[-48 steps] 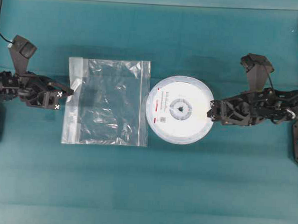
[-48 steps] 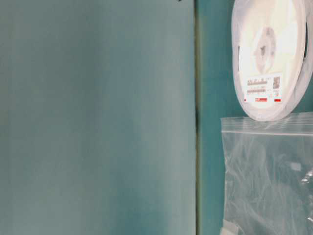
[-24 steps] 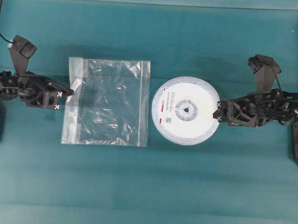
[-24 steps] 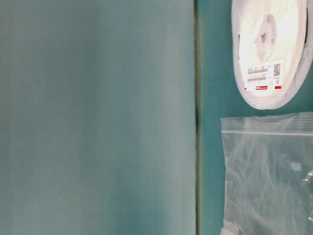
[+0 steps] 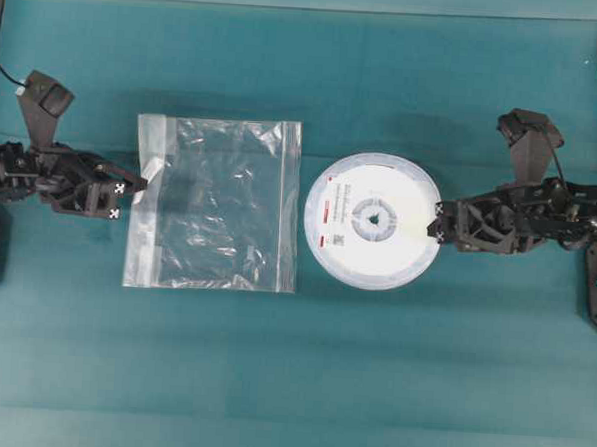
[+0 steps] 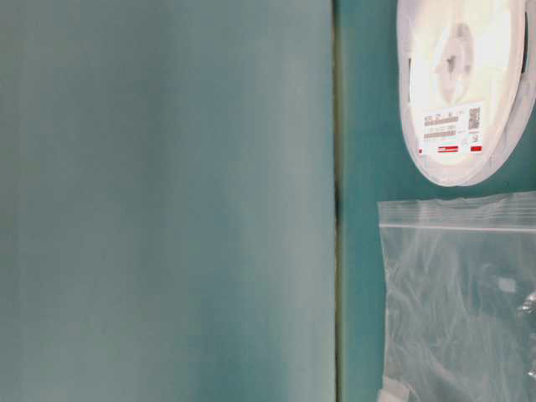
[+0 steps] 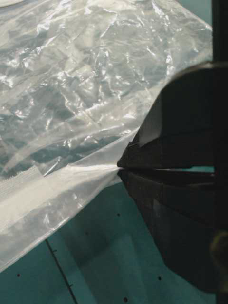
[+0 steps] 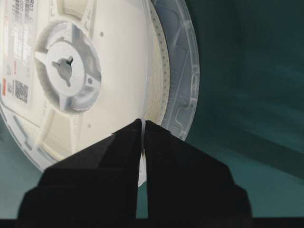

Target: Take out the reel from the clear zip bag.

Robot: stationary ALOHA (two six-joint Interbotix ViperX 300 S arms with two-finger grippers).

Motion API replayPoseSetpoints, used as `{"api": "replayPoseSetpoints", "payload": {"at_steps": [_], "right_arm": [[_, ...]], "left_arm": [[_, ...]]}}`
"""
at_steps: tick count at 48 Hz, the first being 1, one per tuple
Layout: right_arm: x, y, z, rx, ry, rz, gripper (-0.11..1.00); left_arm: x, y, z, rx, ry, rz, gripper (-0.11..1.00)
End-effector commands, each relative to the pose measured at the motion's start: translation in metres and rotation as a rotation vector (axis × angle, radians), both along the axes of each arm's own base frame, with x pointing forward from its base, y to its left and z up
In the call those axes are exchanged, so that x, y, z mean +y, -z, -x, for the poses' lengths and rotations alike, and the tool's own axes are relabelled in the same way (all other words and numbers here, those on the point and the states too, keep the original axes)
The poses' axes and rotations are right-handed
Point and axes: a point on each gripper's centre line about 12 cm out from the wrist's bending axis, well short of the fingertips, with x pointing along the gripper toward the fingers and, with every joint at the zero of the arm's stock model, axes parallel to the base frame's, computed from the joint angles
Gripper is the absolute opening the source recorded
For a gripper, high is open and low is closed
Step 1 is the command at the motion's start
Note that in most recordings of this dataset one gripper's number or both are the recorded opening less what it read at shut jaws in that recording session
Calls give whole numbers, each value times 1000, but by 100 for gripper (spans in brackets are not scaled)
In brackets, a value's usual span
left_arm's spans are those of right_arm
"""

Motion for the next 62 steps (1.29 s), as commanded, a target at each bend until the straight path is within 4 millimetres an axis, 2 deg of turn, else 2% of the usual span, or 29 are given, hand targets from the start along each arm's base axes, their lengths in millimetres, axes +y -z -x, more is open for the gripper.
{"api": "replayPoseSetpoints", "payload": {"at_steps": [1,24,28,34,38,44,48,57,62], "right_arm": [[0,-3,-1,-14,9,-3,2],[-1,-3,-1,-25,47,-25,2],[-1,-4,-1,-32,53,-26,5],[0,-5,-3,-46,55,-23,20],[0,-6,-4,-51,57,-26,40],[4,-6,-5,-48,45,-32,76],[5,-7,-6,-52,38,-30,92],[8,-11,0,-62,32,-34,93],[8,-20,6,-92,32,-35,93]], "left_arm": [[1,-4,-4,-18,5,-9,-4],[1,-5,-6,-22,7,-11,-4],[2,-5,-7,-24,5,-11,-4],[2,-5,-7,-24,5,-11,-4],[1,-5,-7,-24,7,-11,-4],[2,-5,-7,-24,5,-11,-4],[1,-5,-7,-24,6,-10,-4],[1,-5,-6,-16,5,-6,-4],[1,-6,-5,-7,5,-3,-4]]}}
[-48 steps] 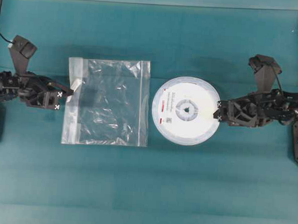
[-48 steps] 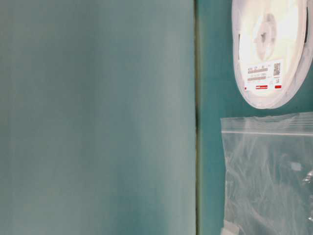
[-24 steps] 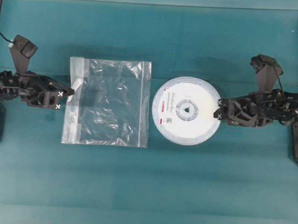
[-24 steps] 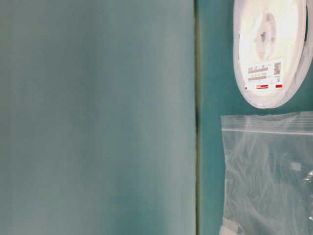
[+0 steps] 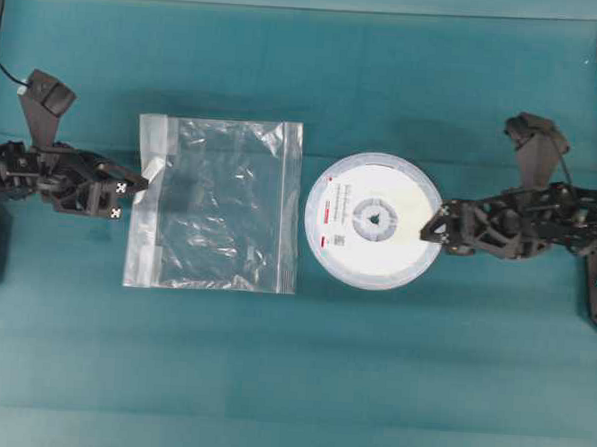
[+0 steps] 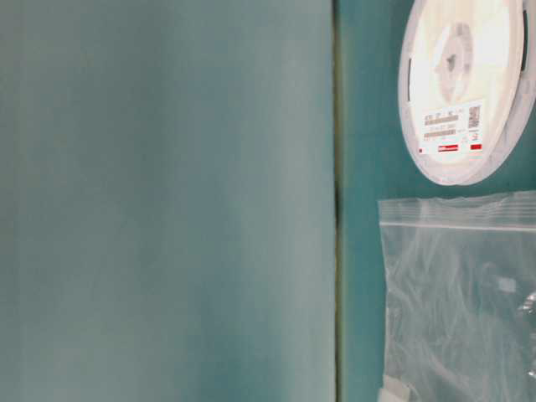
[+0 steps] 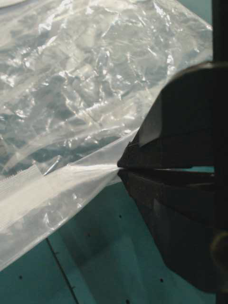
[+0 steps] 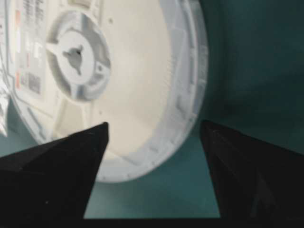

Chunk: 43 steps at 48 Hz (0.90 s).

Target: Take out the reel from the clear zip bag.

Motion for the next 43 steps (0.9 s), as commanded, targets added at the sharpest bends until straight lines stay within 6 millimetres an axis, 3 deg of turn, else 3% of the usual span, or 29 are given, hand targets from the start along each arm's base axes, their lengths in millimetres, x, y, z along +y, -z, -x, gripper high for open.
{"api": "replayPoseSetpoints", "payload": {"at_steps": [1,15,23,28,38,41,43], "right_arm": [[0,-12,1,-44,3,2,93],[-2,-31,15,-127,-1,34,93],[-2,-36,13,-133,-59,87,93],[-2,-42,10,-148,-93,125,93],[-3,-49,7,-167,-119,159,93],[-3,-49,7,-166,-128,167,93],[-3,-51,7,-171,-137,179,93]], "left_arm": [[1,-5,-3,-13,3,-5,-4],[0,-14,-3,-40,7,-19,-3],[1,-13,-3,-30,6,-16,7],[0,-13,-3,-19,7,-12,27],[1,-11,-3,25,6,4,86],[1,-13,-5,29,6,4,96],[2,-16,-6,24,7,1,97]]}}
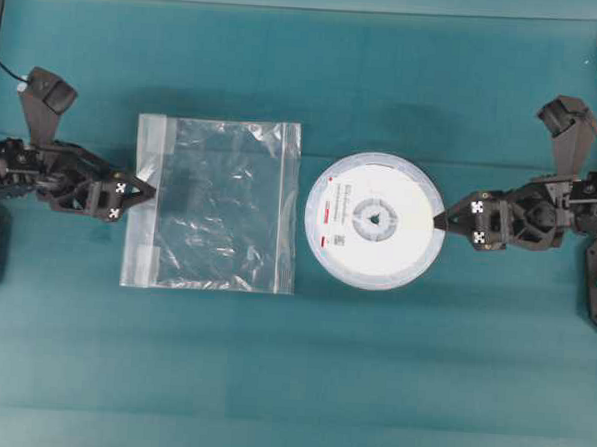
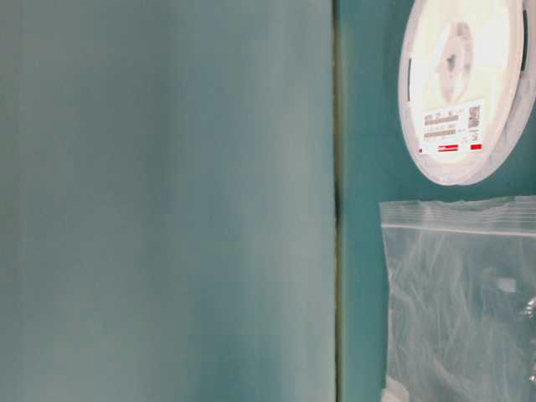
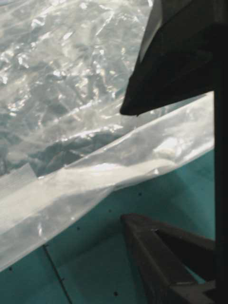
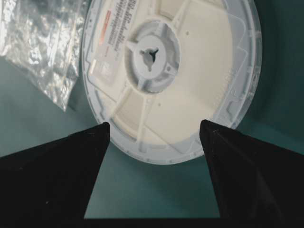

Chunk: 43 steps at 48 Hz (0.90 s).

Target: Take out the reel from the clear zip bag.

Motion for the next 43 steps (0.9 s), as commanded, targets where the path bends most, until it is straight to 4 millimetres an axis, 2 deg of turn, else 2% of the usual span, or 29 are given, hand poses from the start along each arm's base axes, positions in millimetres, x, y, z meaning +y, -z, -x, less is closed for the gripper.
{"api": "replayPoseSetpoints", "payload": {"at_steps": [1,20,31,43], "right_arm": [[-1,-10,-5,-31,-21,35,93],[-1,-43,-5,-137,-102,176,93],[1,-61,4,-205,-146,272,93],[3,-79,10,-254,-221,420,93]], "left_arm": [[2,-11,-8,-27,8,-16,97],[-2,-57,0,-140,29,-81,94],[-12,-100,7,-267,119,-224,94],[-30,-117,18,-247,263,-345,94]]}}
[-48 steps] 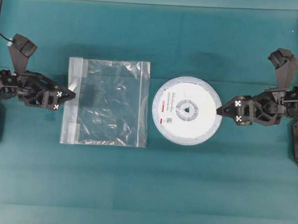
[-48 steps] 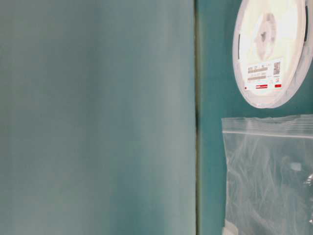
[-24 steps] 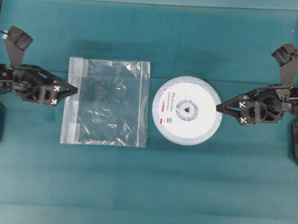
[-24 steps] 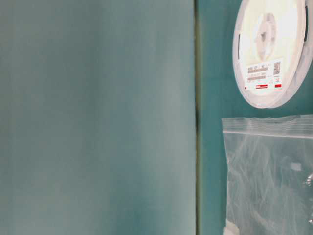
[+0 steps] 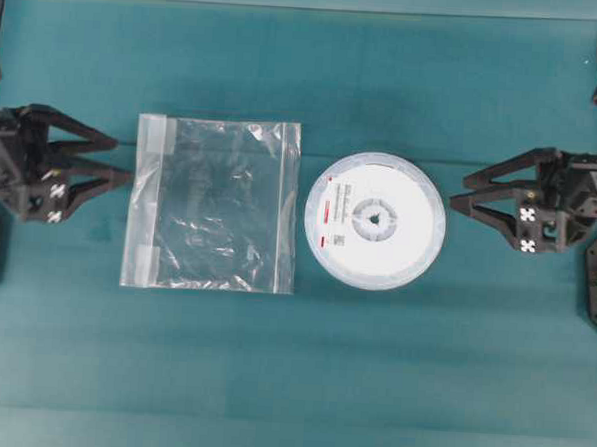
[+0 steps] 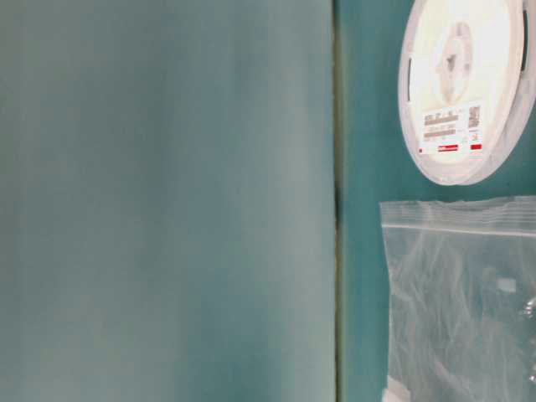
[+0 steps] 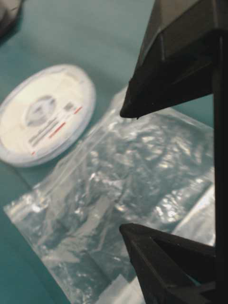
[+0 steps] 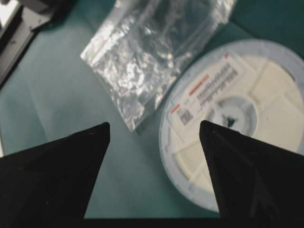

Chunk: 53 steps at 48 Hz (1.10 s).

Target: Take out the reel from the clear zip bag.

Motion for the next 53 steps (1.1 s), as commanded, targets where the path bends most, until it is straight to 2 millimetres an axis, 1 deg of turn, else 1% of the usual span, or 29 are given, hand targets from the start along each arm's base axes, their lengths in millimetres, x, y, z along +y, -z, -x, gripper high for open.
{"api": "replayPoseSetpoints", "payload": {"at_steps": [1,10,18,27,38,53], "right_arm": [[1,-10,0,-28,-28,60,93],[8,-22,4,-67,-86,166,93],[13,-29,6,-93,-129,233,93],[18,-32,6,-108,-160,267,93],[21,-42,3,-159,-181,347,93],[21,-44,3,-169,-184,393,93]], "left_arm": [[-6,-12,-1,-14,44,-39,94],[-13,-30,1,-71,92,-101,94],[-14,-37,0,-77,119,-160,94],[-19,-45,-5,-74,182,-267,94],[-20,-48,-6,-73,199,-304,93],[-20,-50,-6,-77,201,-313,93]]}}
